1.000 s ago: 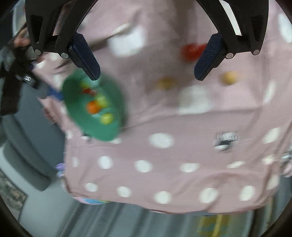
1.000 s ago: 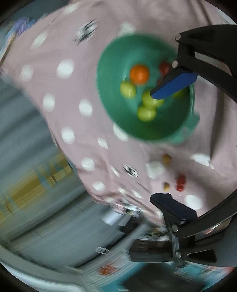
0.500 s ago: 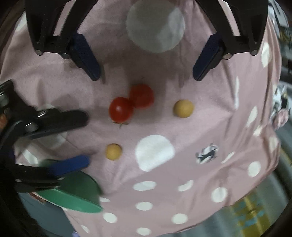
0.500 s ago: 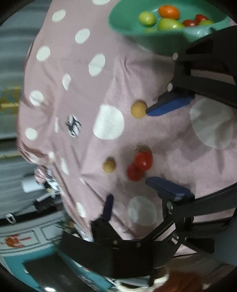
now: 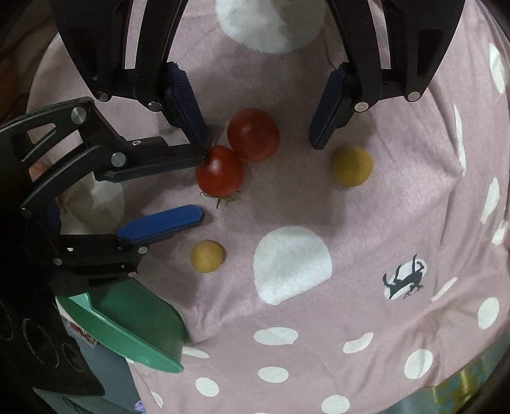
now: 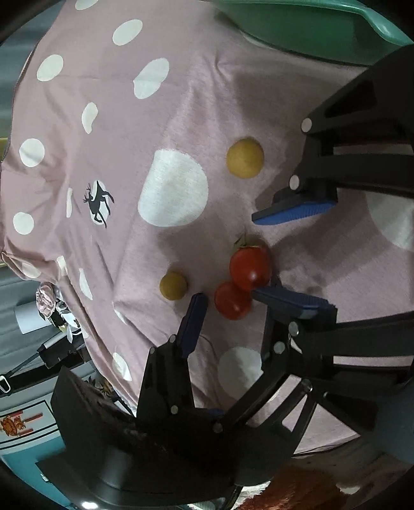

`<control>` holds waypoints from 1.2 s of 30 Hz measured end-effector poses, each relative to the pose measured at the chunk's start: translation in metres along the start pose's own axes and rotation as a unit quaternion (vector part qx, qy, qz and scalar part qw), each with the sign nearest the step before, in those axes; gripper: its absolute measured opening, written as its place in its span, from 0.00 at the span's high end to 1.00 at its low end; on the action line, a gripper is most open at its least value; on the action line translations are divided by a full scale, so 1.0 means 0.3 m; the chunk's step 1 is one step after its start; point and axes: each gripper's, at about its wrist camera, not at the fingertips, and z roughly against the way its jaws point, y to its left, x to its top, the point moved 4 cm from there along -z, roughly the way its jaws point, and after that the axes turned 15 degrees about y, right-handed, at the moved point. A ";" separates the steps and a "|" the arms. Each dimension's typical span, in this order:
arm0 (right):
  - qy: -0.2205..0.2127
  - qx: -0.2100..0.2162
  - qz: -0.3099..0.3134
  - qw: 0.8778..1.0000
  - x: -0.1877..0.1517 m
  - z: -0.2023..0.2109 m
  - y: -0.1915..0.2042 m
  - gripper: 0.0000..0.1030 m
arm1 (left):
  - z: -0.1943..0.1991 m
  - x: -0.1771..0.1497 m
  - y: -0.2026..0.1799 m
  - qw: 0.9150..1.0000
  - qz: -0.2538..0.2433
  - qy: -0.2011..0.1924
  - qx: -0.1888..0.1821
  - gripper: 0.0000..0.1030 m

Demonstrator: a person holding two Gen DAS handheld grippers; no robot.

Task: Organize fruits
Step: 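Grasp a cherry tomato with each tool from the remaining pair, then release both cherry tomatoes into the teal bowl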

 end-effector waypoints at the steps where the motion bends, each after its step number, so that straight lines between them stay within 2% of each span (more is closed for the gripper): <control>1: 0.000 -0.001 -0.002 1.000 0.001 -0.001 -0.002 0.63 | -0.002 0.006 -0.002 1.000 -0.003 0.001 -0.001 0.35; 9: 0.017 0.016 0.011 1.000 0.027 -0.015 0.006 0.64 | -0.003 0.008 -0.003 1.000 -0.014 0.000 -0.003 0.35; 13: 0.028 0.005 0.027 0.999 0.043 -0.027 0.019 0.68 | -0.002 0.004 -0.008 1.000 -0.016 -0.004 -0.003 0.36; 14: 0.030 0.004 0.026 0.999 0.044 -0.029 0.016 0.69 | -0.001 0.007 -0.011 1.000 -0.018 -0.003 -0.003 0.38; 15: 0.028 0.004 0.024 0.999 0.044 -0.027 0.012 0.69 | 0.002 0.012 -0.013 1.000 -0.020 -0.004 -0.005 0.48; 16: 0.019 0.004 0.024 1.000 0.042 -0.016 0.009 0.69 | 0.004 0.017 -0.017 1.000 -0.023 -0.006 -0.005 0.59; 18: 0.001 0.021 0.025 0.999 0.039 0.007 0.007 0.69 | 0.006 0.022 -0.026 1.000 -0.028 -0.006 -0.007 0.65; 20: -0.011 0.016 0.010 1.000 0.041 0.024 -0.009 0.69 | 0.006 0.022 -0.019 1.000 -0.027 -0.009 -0.010 0.65; 22: -0.020 0.022 0.007 1.000 0.041 0.044 -0.014 0.69 | 0.007 0.013 -0.012 1.000 -0.019 -0.009 -0.009 0.71; 25: -0.035 0.012 0.001 0.999 0.037 0.079 -0.020 0.69 | 0.014 -0.007 -0.005 1.000 -0.006 -0.003 -0.004 0.71; 28: -0.057 0.016 -0.012 0.998 0.031 0.127 -0.039 0.69 | 0.026 -0.036 -0.021 1.000 0.003 -0.002 0.022 0.71; 30: -0.073 0.016 -0.023 0.997 0.024 0.163 -0.050 0.69 | 0.039 -0.051 -0.029 1.000 0.012 -0.002 0.026 0.71; 33: -0.096 0.008 -0.030 0.995 -0.002 0.224 -0.060 0.69 | 0.101 -0.051 -0.050 0.999 0.028 -0.016 0.018 0.71; 36: -0.127 0.015 -0.039 0.991 -0.045 0.298 -0.076 0.69 | 0.191 -0.017 -0.101 0.999 0.015 -0.039 0.018 0.71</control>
